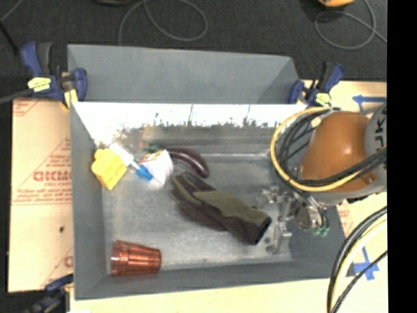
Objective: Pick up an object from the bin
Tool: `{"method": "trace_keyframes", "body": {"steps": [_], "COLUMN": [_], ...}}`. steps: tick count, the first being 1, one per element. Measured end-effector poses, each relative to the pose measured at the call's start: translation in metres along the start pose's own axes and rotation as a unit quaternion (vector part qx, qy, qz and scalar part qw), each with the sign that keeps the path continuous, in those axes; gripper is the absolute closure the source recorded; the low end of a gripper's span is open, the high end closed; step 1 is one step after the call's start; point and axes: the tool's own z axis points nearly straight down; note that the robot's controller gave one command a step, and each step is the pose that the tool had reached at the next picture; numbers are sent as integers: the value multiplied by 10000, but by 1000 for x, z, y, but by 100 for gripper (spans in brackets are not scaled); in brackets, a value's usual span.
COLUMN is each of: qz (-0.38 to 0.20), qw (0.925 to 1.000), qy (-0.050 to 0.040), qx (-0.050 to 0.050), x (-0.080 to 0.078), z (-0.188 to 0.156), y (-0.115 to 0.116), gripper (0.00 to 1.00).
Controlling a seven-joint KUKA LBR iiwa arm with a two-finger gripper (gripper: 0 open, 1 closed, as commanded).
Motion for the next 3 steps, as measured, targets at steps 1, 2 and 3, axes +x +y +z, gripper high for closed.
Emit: {"method": "trace_keyframes", "body": {"steps": [1,2,3], "qz": [-14,268,1323], "qw": [10000,9996,9912], "qy": [-36,-64,-18], "qx": [4,7,-3], "x": [-1,-5,-10], "z": [-4,12,34], "y": [0,5,28], "gripper": [0,0,0]}}
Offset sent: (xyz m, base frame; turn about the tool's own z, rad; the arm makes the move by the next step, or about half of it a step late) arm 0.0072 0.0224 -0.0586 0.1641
